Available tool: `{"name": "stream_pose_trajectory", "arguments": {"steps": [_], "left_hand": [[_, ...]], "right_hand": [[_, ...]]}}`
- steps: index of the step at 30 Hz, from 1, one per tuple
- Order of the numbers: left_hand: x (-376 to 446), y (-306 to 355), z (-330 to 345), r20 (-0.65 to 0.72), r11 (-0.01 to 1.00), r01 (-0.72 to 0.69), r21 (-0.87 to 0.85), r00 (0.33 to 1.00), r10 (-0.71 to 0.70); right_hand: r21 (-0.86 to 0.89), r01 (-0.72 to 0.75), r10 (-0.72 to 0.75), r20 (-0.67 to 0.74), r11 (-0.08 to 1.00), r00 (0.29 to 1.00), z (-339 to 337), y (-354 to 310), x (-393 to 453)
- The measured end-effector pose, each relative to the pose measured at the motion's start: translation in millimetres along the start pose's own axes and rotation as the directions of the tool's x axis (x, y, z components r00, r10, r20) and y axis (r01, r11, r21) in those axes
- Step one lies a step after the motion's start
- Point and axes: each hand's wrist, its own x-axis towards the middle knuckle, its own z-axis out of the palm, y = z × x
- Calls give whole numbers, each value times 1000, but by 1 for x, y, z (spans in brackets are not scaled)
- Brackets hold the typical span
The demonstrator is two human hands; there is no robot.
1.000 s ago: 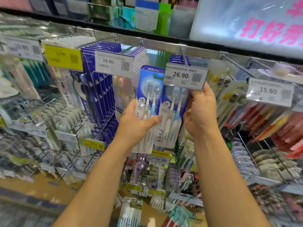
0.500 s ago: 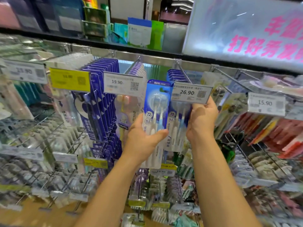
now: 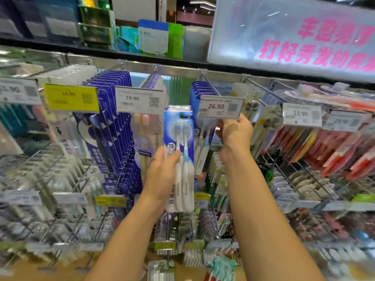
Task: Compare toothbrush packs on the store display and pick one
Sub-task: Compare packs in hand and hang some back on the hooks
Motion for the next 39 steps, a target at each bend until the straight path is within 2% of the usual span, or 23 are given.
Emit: {"name": "stream_pose_trajectory", "arguments": {"steps": [7, 9, 14, 17, 23, 27, 33, 39], "left_hand": [[-10, -4, -14, 59, 999, 28, -38, 998, -26], [-15, -5, -18, 112, 999, 31, -44, 993, -25], [-22, -6, -13, 196, 999, 37, -10, 980, -34], [-25, -6, -6, 209, 999, 41, -20, 977, -36], [-25, -12, 0, 267, 999, 37, 4, 963, -37], [-22, -12, -2, 276, 998, 56, 39, 959, -65], [-12, -15, -5, 238, 991, -3, 133, 971, -29], [-5, -21, -1, 204, 990, -31, 137, 979, 3]], "right_hand": [[-14, -114, 111, -120, 993, 986, -18, 13, -11], [-23, -138, 136, -63, 990, 989, -21, 15, -18], [35, -162, 148, 253, 986, 956, -18, 20, -39], [138, -193, 140, 324, 971, 936, -12, 21, -47], [84, -112, 83, 291, 990, 953, -15, 21, -45], [158, -87, 41, 273, 984, 961, -20, 14, -36], [252, 23, -82, 230, 968, 970, -21, 10, -19], [320, 30, -135, 311, 947, 941, -24, 15, -16]]}}
